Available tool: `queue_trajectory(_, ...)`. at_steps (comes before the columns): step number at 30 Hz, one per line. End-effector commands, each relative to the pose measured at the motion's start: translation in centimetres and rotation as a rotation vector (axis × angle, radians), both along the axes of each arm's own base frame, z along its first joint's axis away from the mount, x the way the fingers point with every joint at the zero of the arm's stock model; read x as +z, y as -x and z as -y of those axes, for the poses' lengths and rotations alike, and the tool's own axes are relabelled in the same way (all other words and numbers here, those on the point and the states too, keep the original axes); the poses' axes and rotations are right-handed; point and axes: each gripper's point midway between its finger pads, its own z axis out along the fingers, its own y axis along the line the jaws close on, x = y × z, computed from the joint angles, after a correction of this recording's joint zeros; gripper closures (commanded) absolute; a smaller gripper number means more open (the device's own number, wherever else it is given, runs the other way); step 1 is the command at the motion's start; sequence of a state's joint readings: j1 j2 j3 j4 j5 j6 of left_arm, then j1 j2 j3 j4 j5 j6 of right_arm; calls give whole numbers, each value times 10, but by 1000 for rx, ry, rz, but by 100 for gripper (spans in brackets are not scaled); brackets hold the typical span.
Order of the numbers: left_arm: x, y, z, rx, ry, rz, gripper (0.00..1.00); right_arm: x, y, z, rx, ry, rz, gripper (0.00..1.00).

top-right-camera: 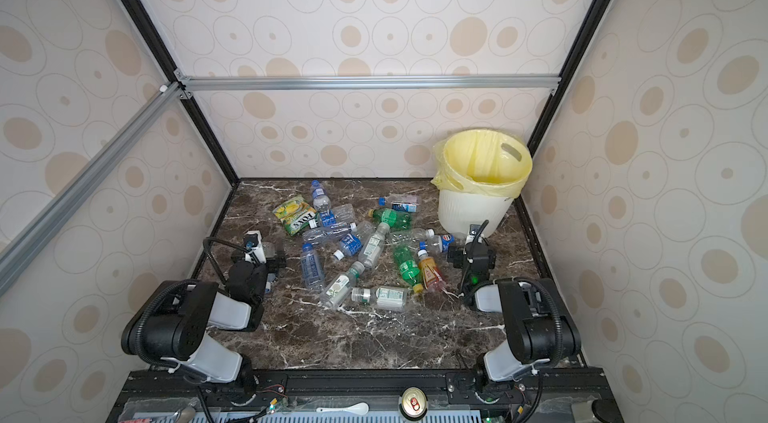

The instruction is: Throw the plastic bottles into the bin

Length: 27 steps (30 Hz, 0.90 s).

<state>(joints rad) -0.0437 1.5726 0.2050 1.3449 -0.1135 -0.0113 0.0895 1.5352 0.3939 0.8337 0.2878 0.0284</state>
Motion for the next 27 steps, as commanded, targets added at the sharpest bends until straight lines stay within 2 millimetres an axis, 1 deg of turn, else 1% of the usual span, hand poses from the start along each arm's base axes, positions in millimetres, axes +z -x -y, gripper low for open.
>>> queue_trajectory(1, 8, -5, 0, -5, -9, 24, 1, 2, -3, 1, 0, 6, 4, 0)
queue_trajectory(21, 6, -6, 0, -8, -6, 18, 1, 3, -4, 1, -1, 5, 5, 0)
queue_trajectory(27, 9, -6, -2, 7, -6, 26, 1, 2, -3, 1, 0, 6, 3, 0)
